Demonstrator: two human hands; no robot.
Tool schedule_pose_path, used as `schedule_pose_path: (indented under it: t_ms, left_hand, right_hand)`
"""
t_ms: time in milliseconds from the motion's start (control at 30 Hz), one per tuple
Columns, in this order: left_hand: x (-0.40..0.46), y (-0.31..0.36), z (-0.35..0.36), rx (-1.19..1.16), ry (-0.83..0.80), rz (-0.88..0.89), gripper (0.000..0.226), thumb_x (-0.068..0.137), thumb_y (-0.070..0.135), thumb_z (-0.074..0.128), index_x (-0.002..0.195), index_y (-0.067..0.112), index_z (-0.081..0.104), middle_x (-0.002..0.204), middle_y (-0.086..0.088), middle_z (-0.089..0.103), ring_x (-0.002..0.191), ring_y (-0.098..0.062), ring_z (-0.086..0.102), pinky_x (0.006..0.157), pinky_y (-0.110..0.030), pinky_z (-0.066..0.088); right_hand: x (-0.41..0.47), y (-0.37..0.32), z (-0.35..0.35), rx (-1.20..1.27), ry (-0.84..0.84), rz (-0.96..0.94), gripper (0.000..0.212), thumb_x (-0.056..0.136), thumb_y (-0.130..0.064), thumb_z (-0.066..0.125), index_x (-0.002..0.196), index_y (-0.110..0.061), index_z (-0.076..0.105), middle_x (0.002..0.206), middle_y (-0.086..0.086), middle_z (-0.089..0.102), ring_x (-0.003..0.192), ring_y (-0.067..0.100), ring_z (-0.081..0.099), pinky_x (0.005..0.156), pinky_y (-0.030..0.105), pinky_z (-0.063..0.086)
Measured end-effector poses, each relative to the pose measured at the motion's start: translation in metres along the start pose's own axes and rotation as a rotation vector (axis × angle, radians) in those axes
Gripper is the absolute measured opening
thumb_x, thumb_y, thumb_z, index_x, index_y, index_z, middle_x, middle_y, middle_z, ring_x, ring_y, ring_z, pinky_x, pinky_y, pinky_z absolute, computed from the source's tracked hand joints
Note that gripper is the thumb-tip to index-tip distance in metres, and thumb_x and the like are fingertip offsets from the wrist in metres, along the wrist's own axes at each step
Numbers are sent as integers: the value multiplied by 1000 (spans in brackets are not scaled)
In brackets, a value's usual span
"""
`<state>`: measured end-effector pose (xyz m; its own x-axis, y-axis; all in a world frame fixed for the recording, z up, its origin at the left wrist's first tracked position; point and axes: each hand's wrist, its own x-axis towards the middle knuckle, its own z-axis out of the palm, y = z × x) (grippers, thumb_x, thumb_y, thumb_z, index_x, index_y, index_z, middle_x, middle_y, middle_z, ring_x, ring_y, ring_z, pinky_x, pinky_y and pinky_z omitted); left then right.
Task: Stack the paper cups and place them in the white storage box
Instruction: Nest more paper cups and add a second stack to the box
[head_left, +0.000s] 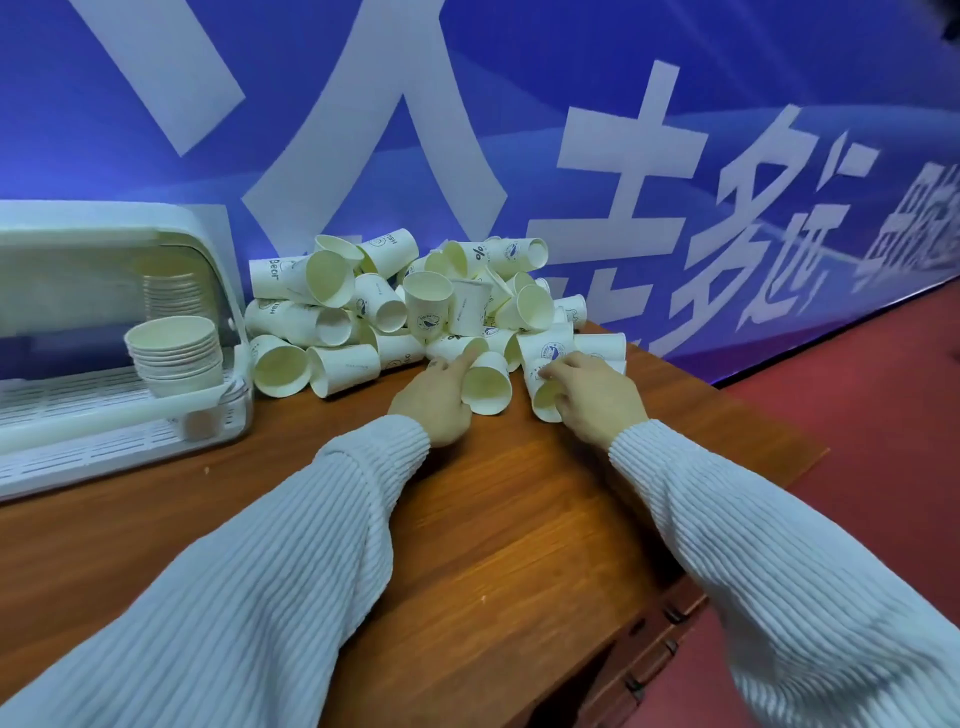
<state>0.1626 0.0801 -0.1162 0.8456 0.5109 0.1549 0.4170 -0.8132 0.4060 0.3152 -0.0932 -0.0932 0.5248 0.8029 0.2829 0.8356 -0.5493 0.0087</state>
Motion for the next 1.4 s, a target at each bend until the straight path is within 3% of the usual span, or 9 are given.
schedule_pose_path:
  t_ms: [100,233,367,467,567,833,1100,1233,1400]
  left_hand:
    - [-1,9,2,157,-1,20,80,88,8,58,154,35,20,125,-8,46,116,-30,54,83,-47,56]
    - [-1,15,2,-18,7,72,85,81,-10,55,149,29,24,144,-10,45,113,-31,57,91,-48,54]
    - [2,18,4,-48,43,61,76,82,-3,55,148,28,30,126,-6,49,107,-30,59,90,-47,53]
    - [1,13,0,63,-122,15,96,82,-7,53,160,38,19,146,-10,34,116,-33,56,97,-44,52]
    - [-5,1,-7,233,-231,68,110,82,-7,57,160,50,3,150,-11,26,101,-27,58,78,-37,56]
    - [-33,-28,-28,508,40,350,74,81,40,73,147,32,40,150,2,44,136,-23,44,106,-41,41]
    - [-79,-58,-73,177,216,141,74,76,41,74,141,23,46,127,-7,59,117,-31,58,86,-45,53]
    - [-111,-75,-110,-114,521,38,67,73,50,72,131,22,55,122,-6,60,112,-26,60,91,-44,52]
    - [-147,-122,-155,-348,841,-200,67,72,51,78,129,24,56,122,3,58,110,-14,59,94,-36,51]
  right_hand:
    - [4,1,3,62,87,24,30,101,-23,54,129,-29,65,125,-2,60,113,23,59,82,43,54]
    - [5,-9,3,204,116,79,28,101,-28,53,124,-28,68,122,-2,63,110,24,62,83,44,55]
    - [2,-12,3,273,138,95,29,99,-24,52,123,-27,68,122,-3,69,110,24,64,88,47,56]
    - [1,-11,2,341,141,120,29,98,-23,50,118,-28,70,115,-4,72,105,22,66,86,46,56]
    - [3,-12,2,449,126,173,29,97,-22,49,114,-28,72,109,-2,74,102,24,66,88,49,56]
    - [4,-47,0,554,111,153,19,95,-21,52,99,-24,71,90,0,72,87,22,66,83,46,57]
    - [9,-93,-24,657,228,130,22,99,-24,51,99,-15,72,87,-1,67,85,22,58,73,32,40]
    - [21,-139,-35,869,344,79,33,101,-33,51,94,-13,76,89,0,74,86,18,63,78,35,48]
    - [42,-219,-59,1012,375,4,38,95,-28,53,61,-12,51,54,3,52,57,15,46,60,35,39]
